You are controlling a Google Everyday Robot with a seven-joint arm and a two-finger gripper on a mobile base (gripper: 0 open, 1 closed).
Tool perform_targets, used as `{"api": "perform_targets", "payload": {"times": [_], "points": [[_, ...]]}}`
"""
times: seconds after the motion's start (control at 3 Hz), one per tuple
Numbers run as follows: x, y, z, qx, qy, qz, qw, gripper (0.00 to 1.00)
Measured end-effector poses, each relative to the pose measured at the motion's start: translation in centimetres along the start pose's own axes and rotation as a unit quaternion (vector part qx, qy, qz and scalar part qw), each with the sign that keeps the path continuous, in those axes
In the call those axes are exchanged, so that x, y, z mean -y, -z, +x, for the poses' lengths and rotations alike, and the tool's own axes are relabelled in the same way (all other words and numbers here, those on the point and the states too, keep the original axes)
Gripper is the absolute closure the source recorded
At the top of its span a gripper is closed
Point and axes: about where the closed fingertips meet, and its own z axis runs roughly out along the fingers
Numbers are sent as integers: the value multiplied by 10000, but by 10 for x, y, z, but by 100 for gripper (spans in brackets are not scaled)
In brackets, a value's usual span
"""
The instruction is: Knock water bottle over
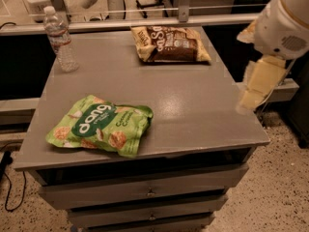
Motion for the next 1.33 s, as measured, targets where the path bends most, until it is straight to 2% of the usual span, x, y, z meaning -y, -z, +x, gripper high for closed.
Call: {"api": "perform_targets", "payload": {"times": [0.33, 0.67, 1.0, 1.33], "points": [[39, -37, -63, 792, 11, -3, 9969, 0], [66, -79, -138, 1621, 39, -91, 9867, 0], [71, -111, -219, 2364, 54, -202, 9714, 0], [65, -139, -296, 3066, 99, -311, 9513, 0]]}}
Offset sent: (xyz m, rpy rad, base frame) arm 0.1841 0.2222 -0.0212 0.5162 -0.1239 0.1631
